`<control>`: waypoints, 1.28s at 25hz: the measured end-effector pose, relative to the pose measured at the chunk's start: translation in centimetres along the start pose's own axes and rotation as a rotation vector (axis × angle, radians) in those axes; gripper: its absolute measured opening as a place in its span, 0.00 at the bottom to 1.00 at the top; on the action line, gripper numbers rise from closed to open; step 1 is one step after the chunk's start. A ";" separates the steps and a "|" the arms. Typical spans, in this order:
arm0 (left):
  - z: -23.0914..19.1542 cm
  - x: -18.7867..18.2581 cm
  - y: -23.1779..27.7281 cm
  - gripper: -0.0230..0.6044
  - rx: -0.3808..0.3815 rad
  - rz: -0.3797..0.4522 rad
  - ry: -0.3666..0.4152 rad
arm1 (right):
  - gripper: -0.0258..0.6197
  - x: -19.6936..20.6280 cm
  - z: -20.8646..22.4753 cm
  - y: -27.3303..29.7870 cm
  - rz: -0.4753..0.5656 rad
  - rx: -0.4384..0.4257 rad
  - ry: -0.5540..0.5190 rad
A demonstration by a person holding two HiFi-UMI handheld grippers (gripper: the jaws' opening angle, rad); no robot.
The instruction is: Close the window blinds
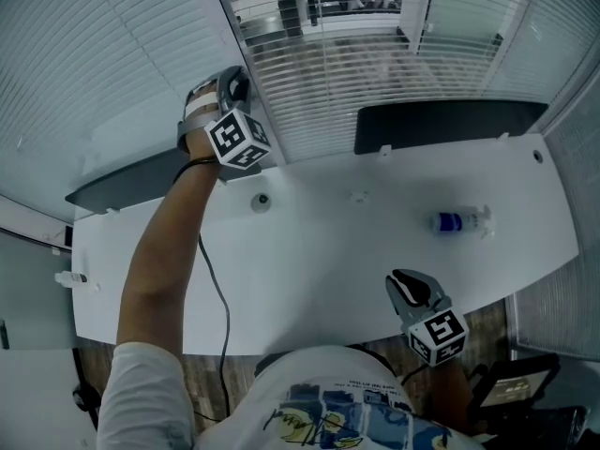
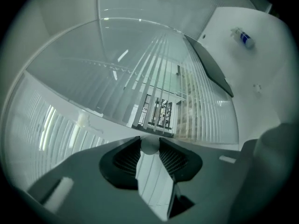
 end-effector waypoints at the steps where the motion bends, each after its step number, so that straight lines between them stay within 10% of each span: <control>1: -0.1 0.0 0.0 0.25 0.005 -0.001 -0.041 | 0.11 -0.1 0.0 0.0 0.000 0.000 0.000; 32: -1.7 2.6 0.4 0.25 0.271 0.045 -1.324 | 0.11 -0.2 0.1 0.0 0.001 0.006 -0.001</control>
Point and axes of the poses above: the fingertips, and each gripper's own axes: y forward along the fingers, z to its right, x out of its underside, the point moved 9 cm from there along -y, backward along the fingers, and after that the axes turned 9 degrees about -z, right-handed, at the moved point
